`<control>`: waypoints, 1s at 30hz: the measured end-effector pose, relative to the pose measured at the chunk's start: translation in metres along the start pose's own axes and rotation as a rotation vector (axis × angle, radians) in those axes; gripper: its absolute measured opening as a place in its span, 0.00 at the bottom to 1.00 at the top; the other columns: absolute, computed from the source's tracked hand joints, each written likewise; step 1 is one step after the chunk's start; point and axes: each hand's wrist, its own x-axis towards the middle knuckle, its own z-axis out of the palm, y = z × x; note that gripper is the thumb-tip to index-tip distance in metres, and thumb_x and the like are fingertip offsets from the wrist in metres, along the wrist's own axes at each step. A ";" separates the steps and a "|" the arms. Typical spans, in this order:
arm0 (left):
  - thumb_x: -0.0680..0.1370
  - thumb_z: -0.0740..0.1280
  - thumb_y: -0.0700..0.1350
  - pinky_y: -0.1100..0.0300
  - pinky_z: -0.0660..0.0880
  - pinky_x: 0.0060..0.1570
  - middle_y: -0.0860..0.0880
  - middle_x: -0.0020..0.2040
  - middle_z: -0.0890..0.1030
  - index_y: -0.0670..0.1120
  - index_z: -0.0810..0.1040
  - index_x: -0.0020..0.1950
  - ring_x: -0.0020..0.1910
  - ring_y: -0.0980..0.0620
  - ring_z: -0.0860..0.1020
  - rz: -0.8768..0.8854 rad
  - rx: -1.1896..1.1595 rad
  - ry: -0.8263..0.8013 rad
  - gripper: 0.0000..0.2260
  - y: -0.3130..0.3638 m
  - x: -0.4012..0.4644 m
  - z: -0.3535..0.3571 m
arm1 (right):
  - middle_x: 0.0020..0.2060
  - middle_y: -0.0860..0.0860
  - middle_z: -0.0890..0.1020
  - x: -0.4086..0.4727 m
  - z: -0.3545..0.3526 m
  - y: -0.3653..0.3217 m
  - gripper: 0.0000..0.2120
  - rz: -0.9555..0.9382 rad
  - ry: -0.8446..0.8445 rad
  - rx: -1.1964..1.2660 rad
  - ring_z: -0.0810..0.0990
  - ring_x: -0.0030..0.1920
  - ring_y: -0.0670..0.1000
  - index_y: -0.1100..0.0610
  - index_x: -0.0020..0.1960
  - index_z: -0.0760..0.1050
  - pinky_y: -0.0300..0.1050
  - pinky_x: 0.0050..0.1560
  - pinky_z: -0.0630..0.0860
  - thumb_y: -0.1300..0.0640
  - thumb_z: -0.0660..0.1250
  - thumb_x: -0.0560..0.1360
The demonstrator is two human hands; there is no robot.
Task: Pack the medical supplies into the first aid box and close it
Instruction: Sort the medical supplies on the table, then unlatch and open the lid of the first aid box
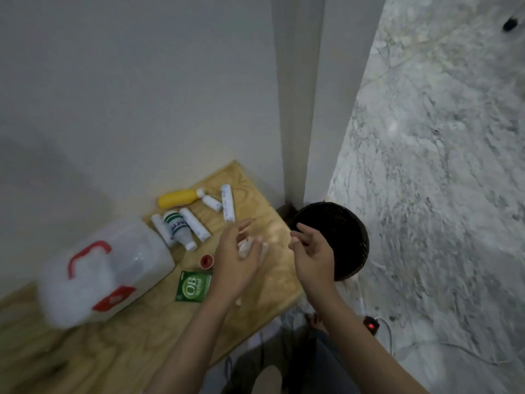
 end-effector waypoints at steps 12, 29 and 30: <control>0.71 0.65 0.57 0.51 0.69 0.64 0.49 0.67 0.72 0.54 0.73 0.62 0.67 0.49 0.69 0.136 0.192 0.518 0.21 -0.107 -0.088 -0.204 | 0.55 0.44 0.79 -0.105 0.176 0.005 0.15 -0.802 -0.558 -0.357 0.75 0.58 0.39 0.52 0.59 0.76 0.33 0.59 0.71 0.62 0.65 0.74; 0.72 0.73 0.50 0.74 0.65 0.54 0.52 0.75 0.54 0.72 0.54 0.67 0.66 0.59 0.59 0.191 0.208 0.702 0.36 -0.231 -0.067 -0.199 | 0.67 0.52 0.74 -0.079 0.239 0.078 0.19 -1.335 -0.503 -0.642 0.66 0.71 0.56 0.48 0.57 0.79 0.63 0.71 0.56 0.57 0.75 0.67; 0.72 0.73 0.50 0.71 0.67 0.54 0.51 0.75 0.55 0.72 0.54 0.67 0.66 0.58 0.60 0.205 0.230 0.722 0.36 -0.234 -0.065 -0.199 | 0.67 0.52 0.74 -0.078 0.240 0.079 0.19 -1.359 -0.485 -0.627 0.67 0.71 0.56 0.49 0.57 0.79 0.64 0.71 0.57 0.58 0.75 0.68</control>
